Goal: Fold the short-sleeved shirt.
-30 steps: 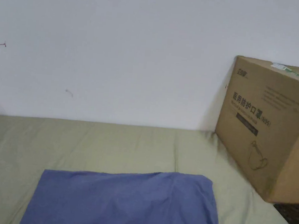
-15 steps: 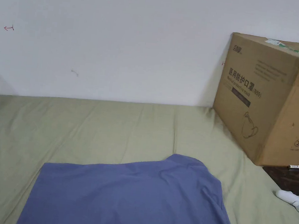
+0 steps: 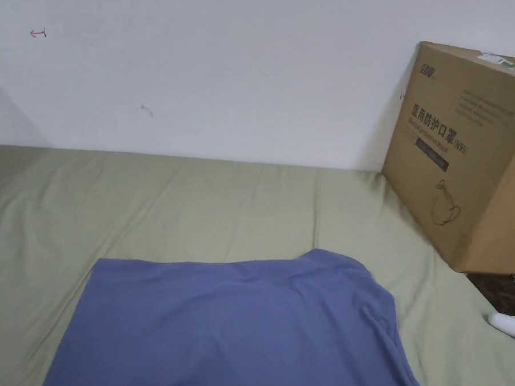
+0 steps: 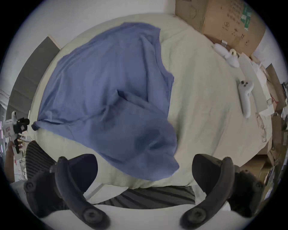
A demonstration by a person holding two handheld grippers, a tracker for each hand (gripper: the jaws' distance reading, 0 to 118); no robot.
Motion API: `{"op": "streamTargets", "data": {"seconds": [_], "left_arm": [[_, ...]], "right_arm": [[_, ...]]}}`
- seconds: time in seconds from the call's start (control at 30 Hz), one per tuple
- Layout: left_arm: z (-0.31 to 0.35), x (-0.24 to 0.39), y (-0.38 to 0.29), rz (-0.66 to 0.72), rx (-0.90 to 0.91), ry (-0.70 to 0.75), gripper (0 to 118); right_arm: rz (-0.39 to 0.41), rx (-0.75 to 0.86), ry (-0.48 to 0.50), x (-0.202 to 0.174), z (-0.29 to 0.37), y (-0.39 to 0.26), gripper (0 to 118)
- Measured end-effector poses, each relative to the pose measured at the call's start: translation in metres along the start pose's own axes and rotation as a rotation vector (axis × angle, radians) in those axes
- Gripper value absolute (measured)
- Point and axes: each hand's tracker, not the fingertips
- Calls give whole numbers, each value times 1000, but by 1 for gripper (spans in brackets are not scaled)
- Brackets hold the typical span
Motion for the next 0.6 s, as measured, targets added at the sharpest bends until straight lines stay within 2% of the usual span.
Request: {"op": "streamTargets", "data": {"seconds": [0.07, 0.2, 0.27, 0.33, 0.4, 0.43, 0.47, 0.53, 0.57, 0.6], "left_arm": [[15, 7, 6, 52, 77, -40, 116], [57, 39, 23, 122, 331, -76, 116], [74, 61, 30, 103, 477, -27, 116], [87, 79, 34, 48, 641, 19, 116], [91, 97, 36, 9, 777, 66, 110], [92, 107, 37, 3, 830, 81, 102], [93, 115, 38, -5, 864, 91, 78], [92, 130, 44, -26, 910, 74, 17], [92, 138, 46, -31, 915, 85, 1], [91, 141, 47, -45, 930, 129, 0]], "right_arm": [[-5, 70, 7, -6, 18, 6, 118], [-39, 312, 36, -25, 66, 19, 118], [-95, 498, 20, -38, 89, 23, 118], [-118, 706, 85, -51, 108, 23, 117], [-104, 912, 50, -70, 120, 18, 112], [-107, 996, 41, -80, 124, 17, 107], [-113, 1066, 47, -87, 128, 15, 84], [-129, 1207, 35, -105, 131, 11, 13], [-133, 1217, 11, -112, 133, 14, 2], [-144, 1225, 21, -115, 135, 16, 2]]}}
